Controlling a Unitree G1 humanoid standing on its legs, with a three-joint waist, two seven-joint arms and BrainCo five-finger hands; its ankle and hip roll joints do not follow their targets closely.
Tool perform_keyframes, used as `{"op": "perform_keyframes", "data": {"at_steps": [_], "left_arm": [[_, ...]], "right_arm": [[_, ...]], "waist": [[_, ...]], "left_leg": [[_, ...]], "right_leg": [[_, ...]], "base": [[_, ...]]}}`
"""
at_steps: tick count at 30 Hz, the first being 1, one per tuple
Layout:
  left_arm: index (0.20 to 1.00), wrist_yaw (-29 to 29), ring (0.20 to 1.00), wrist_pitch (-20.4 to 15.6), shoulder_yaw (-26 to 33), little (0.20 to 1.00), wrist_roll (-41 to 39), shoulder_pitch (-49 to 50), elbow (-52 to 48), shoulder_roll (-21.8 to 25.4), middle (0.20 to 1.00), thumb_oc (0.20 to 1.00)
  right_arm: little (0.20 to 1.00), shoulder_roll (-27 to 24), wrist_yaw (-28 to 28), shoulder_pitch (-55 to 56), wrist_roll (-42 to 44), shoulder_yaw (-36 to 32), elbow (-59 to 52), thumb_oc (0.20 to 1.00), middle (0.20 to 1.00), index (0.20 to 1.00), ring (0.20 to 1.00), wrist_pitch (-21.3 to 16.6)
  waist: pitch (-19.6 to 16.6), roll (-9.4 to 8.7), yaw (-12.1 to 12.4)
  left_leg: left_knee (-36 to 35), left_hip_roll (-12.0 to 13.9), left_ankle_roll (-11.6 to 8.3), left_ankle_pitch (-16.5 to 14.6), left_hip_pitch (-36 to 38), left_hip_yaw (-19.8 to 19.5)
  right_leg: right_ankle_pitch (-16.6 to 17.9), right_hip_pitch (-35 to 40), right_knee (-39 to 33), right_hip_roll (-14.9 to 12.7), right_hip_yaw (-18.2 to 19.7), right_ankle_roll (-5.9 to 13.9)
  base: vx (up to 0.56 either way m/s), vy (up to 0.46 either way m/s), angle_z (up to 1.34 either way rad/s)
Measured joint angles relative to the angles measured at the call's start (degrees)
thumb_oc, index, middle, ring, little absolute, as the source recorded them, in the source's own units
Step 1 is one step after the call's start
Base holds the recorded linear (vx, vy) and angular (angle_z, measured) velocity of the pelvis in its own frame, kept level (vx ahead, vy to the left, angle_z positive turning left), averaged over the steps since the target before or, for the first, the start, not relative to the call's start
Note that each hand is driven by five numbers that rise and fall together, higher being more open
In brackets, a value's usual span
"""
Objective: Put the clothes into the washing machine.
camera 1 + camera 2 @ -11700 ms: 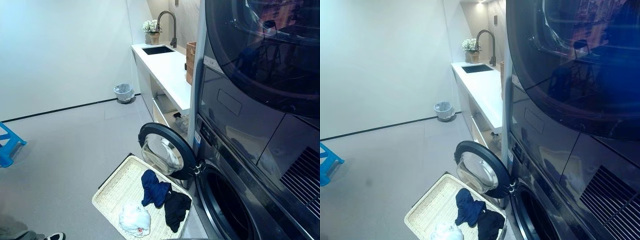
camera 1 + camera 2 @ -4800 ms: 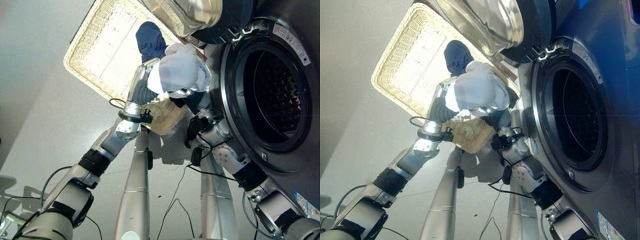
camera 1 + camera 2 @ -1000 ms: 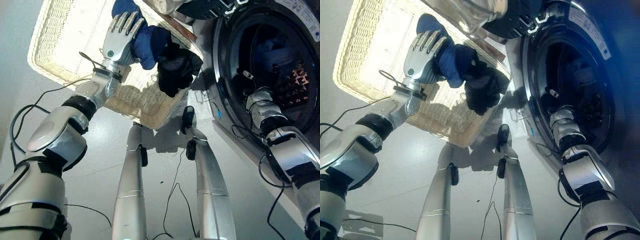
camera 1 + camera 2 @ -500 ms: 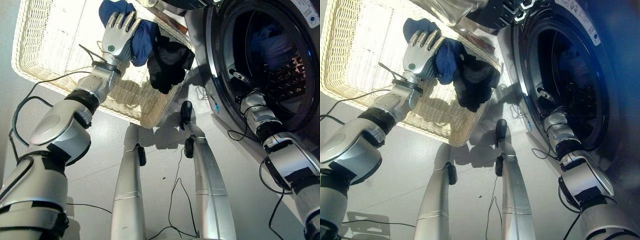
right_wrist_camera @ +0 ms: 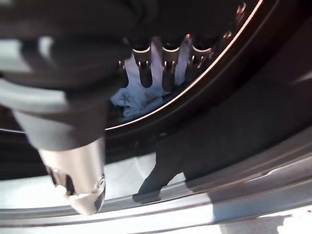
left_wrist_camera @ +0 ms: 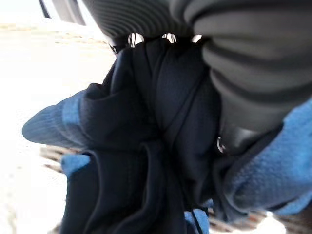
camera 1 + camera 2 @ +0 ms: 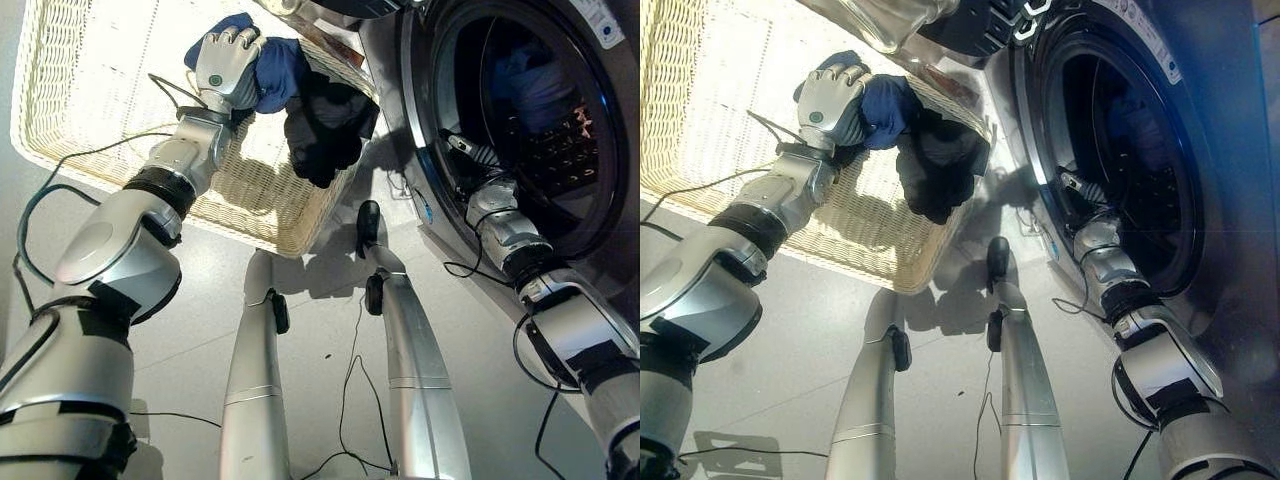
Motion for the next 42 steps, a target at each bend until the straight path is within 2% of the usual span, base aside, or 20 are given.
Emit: {"op": "perform_keyframes", "data": {"at_steps": [2, 5, 9, 12, 18, 21, 27, 34, 42], "left_arm": [[0.2, 1.4, 0.2, -3.0, 4.9, 0.2, -4.6, 2.6, -1.5, 0.2, 0.2, 0.2], [0.2, 3.6, 0.2, -7.7, 11.9, 0.2, -9.7, 7.7, -4.9, 0.6, 0.2, 0.2], [0.2, 7.3, 0.2, -15.0, 22.8, 0.2, -14.9, 19.1, -13.2, 0.7, 0.2, 0.2], [0.2, 9.9, 0.2, -20.1, 27.7, 0.2, -15.0, 27.7, -21.3, -0.9, 0.2, 0.2], [0.2, 12.0, 0.2, -28.2, 31.8, 0.2, -11.7, 38.0, -33.1, -6.2, 0.2, 0.2], [0.2, 11.4, 0.2, -29.8, 32.3, 0.2, -9.2, 39.4, -39.2, -7.0, 0.2, 0.2], [0.2, 7.6, 0.2, -31.5, 31.8, 0.2, -5.2, 39.5, -46.3, -7.3, 0.2, 0.2], [0.2, 4.1, 0.2, -31.4, 30.5, 0.2, -0.9, 39.8, -52.0, -6.8, 0.2, 0.2], [0.2, -0.6, 0.2, -30.2, 28.1, 0.2, 0.9, 38.5, -54.7, -5.9, 0.2, 0.2]], "right_arm": [[1.0, 0.0, 0.2, 1.7, 0.5, -0.5, -3.2, 1.0, 1.0, 1.0, 1.0, -1.4], [1.0, 0.1, 4.0, 6.0, 3.5, -0.7, -11.0, 1.0, 1.0, 1.0, 1.0, -4.4], [1.0, 1.8, 7.7, 13.1, 5.4, -2.9, -18.6, 1.0, 1.0, 1.0, 1.0, -7.7], [1.0, 3.8, 11.1, 18.7, 7.0, -6.1, -23.9, 1.0, 1.0, 1.0, 1.0, -9.2], [1.0, 7.0, 19.7, 24.8, 11.4, -8.0, -32.7, 1.0, 1.0, 1.0, 1.0, -10.1], [1.0, 7.7, 24.1, 26.2, 13.8, -8.0, -36.9, 1.0, 1.0, 1.0, 1.0, -10.1], [1.0, 8.7, 32.3, 26.3, 18.1, -7.9, -42.9, 1.0, 1.0, 1.0, 1.0, -9.7], [1.0, 8.2, 40.2, 26.5, 23.8, -6.4, -48.0, 1.0, 1.0, 1.0, 1.0, -5.6], [1.0, 5.6, 44.6, 26.1, 28.4, -4.3, -50.3, 1.0, 1.0, 1.0, 1.0, -2.0]], "waist": [[0.0, 0.0, -0.1], [0.0, 0.0, 0.0], [0.0, 0.0, 0.4], [0.0, 0.0, 0.9], [0.0, 0.0, 2.4], [0.0, 0.0, 3.3], [0.0, 0.0, 3.3], [0.0, 0.0, 3.6], [0.0, 0.01, 4.9]], "left_leg": [[0.0, 0.0, 0.0, 0.0, 0.0, 0.0], [0.0, 0.2, -0.01, 0.0, 0.0, 0.0], [0.0, 0.4, -0.09, 0.0, 0.3, -0.4], [-0.1, 0.3, -0.28, 0.1, 0.4, -0.9], [-0.5, 0.3, -0.68, 0.1, 0.4, -1.4], [-0.6, 0.2, -0.69, 0.3, 0.4, -2.0], [-0.6, -0.1, -0.63, 0.4, 0.6, -2.5], [-0.6, -0.4, -0.79, 0.3, 1.6, -2.8], [-0.5, -0.6, -0.69, 0.4, 1.6, -3.1]], "right_leg": [[0.0, 0.0, 0.0, 0.0, 0.0, 0.0], [0.0, 0.0, -0.1, 0.2, 0.0, -0.02], [0.0, 0.4, -0.1, 0.3, -0.2, -0.04], [-0.3, 0.6, 0.0, 0.4, -0.4, 0.3], [-0.6, 0.5, 0.6, 0.3, -0.8, 0.16], [-0.9, 0.5, 1.0, 0.2, -1.3, 0.07], [-1.1, 0.9, 1.2, -0.3, -2.0, 0.01], [-1.7, 1.8, 1.9, -0.7, -2.2, 0.14], [-2.1, 1.8, 2.5, -0.9, -2.4, 0.2]], "base": [[0.0, -0.046, -0.01], [0.0, -0.045, -0.02], [-0.01, -0.061, 0.0], [-0.01, -0.062, 0.03], [0.0, -0.048, 0.03], [0.01, -0.047, 0.05], [0.0, -0.029, 0.05], [0.01, -0.02, 0.02], [0.0, -0.005, 0.02]]}}
